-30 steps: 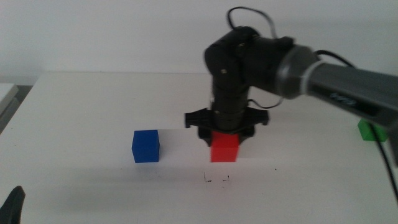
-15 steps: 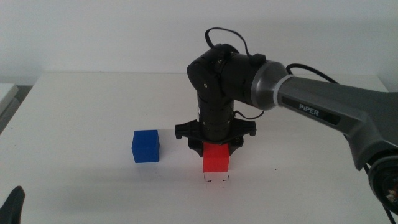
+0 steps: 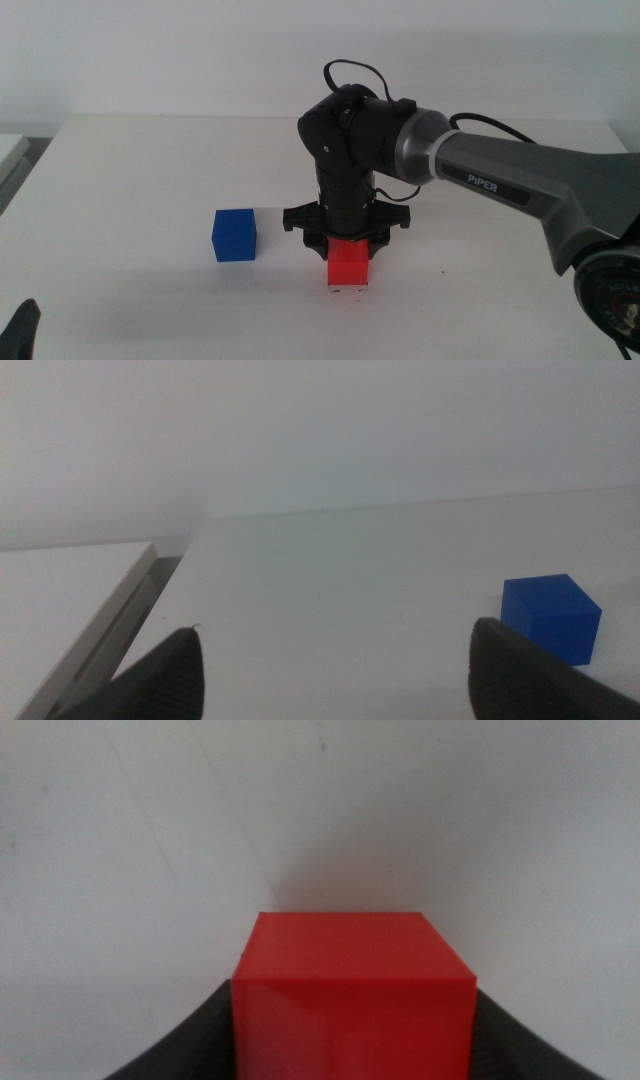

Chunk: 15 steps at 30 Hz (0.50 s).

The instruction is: Stack red cubes first, then green, then blue cubes in a specific spot.

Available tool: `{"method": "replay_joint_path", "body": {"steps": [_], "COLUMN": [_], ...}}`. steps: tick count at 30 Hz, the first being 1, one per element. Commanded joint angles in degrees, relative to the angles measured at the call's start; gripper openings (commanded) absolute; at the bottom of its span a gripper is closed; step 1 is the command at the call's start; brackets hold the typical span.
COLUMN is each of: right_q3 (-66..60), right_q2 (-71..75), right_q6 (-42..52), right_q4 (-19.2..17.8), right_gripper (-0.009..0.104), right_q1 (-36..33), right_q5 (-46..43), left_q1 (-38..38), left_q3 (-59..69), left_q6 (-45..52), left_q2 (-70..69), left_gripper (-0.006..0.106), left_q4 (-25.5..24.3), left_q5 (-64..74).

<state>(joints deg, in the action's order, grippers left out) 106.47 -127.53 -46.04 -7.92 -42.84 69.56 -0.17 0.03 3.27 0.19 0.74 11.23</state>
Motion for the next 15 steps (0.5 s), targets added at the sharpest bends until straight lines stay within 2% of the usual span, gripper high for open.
{"method": "replay_joint_path", "body": {"steps": [1, 7, 8, 12, 15], "right_q3": [0.4, 0.4, 0.4, 0.4, 0.4], "right_q2": [-0.4, -1.4, -1.4, -0.4, 4.6], "right_q6": [-0.6, -0.6, -0.6, -0.5, 2.7], "right_q4": [-0.9, -1.0, -1.0, -1.0, -1.0], "right_gripper": [0.019, 0.020, 0.056, 0.076, 0.079], "right_q1": [0.1, 0.1, 0.1, -0.1, -0.8], "right_q5": [0.4, 0.4, 0.4, 0.4, 0.4], "left_q1": [-0.4, -0.4, -0.4, -0.4, -0.4], "left_q3": [0.0, 0.0, 0.0, 0.0, 0.0], "left_q6": [-0.1, -0.1, -0.1, -0.1, -0.1], "left_q2": [-0.2, -0.2, -0.2, -0.2, -0.2], "left_gripper": [0.087, 0.087, 0.087, 0.087, 0.087], "left_q4": [0.1, 0.1, 0.1, 0.1, 0.1], "left_q5": [-0.8, -0.8, -0.8, -0.8, -0.8]}}
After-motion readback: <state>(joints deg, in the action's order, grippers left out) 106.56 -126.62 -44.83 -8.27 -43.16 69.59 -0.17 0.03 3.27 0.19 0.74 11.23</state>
